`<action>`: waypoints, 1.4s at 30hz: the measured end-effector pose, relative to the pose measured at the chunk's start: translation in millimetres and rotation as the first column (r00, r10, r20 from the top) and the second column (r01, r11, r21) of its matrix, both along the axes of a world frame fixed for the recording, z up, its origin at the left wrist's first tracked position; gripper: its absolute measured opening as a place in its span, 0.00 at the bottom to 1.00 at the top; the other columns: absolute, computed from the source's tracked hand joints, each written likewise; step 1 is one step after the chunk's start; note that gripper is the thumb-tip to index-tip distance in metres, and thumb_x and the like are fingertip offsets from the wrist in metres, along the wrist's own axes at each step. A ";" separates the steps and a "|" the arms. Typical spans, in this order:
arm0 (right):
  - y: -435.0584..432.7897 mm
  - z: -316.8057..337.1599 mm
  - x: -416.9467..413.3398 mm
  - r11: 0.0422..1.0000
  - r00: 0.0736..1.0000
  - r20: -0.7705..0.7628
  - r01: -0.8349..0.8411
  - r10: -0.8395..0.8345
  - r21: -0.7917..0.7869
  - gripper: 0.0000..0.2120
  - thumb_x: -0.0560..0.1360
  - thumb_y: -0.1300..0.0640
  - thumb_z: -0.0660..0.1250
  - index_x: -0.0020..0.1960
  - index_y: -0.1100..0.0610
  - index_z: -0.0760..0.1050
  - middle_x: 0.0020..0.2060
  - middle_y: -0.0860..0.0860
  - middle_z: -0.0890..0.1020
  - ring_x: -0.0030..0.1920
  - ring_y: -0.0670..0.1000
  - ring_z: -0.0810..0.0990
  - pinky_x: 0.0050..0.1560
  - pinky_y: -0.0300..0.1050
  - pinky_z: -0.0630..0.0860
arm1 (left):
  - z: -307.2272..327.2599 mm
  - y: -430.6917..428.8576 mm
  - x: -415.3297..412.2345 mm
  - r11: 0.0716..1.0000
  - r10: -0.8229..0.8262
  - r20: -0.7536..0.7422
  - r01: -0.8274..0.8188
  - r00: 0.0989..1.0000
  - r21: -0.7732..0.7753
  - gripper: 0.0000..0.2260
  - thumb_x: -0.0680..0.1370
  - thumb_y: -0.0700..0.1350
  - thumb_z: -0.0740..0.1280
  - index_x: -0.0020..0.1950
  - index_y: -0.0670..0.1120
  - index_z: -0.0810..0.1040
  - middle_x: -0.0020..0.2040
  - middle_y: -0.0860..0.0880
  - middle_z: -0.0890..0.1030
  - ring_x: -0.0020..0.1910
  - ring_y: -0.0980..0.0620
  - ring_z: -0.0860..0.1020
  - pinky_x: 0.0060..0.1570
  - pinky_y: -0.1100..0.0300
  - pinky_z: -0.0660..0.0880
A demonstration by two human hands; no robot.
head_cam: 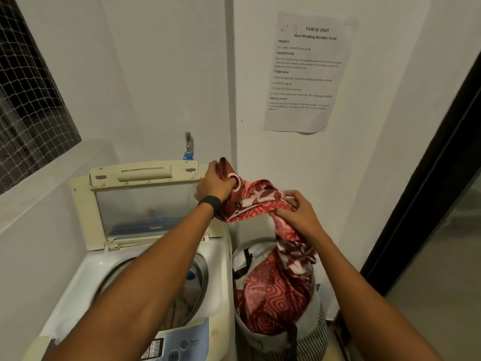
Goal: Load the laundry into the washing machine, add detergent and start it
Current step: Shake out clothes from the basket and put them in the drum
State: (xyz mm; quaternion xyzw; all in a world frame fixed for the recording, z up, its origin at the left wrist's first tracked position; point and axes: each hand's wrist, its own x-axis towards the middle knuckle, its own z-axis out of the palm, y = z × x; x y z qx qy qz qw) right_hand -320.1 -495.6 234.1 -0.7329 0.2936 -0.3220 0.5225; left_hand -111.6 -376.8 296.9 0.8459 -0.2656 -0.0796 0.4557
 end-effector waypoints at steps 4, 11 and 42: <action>10.6 19.4 35.2 0.993 0.989 0.142 0.055 -0.040 -0.105 0.13 0.74 0.62 0.74 0.58 0.54 0.81 0.52 0.47 0.85 0.52 0.40 0.83 0.52 0.31 0.76 | -10.6 -19.1 -33.5 0.943 -0.302 0.231 0.254 0.925 0.213 0.36 0.79 0.54 0.67 0.82 0.65 0.51 0.67 0.43 0.80 0.59 0.36 0.81 0.63 0.41 0.75; -4.5 24.4 43.3 0.998 0.986 0.162 0.039 -0.045 0.040 0.16 0.74 0.64 0.72 0.59 0.49 0.83 0.59 0.53 0.80 0.56 0.49 0.83 0.58 0.45 0.82 | -22.8 -20.0 -21.3 0.688 -0.717 -0.093 0.723 0.691 0.062 0.41 0.76 0.55 0.72 0.81 0.70 0.49 0.80 0.46 0.63 0.76 0.44 0.67 0.74 0.51 0.67; -23.3 50.9 53.7 0.986 0.970 0.180 0.154 -0.163 0.062 0.26 0.72 0.61 0.74 0.63 0.47 0.67 0.53 0.52 0.82 0.51 0.52 0.84 0.55 0.53 0.82 | -30.4 -33.6 -6.9 0.872 -0.467 0.004 0.461 0.884 -0.166 0.33 0.73 0.52 0.77 0.74 0.60 0.67 0.63 0.52 0.77 0.63 0.48 0.77 0.67 0.49 0.73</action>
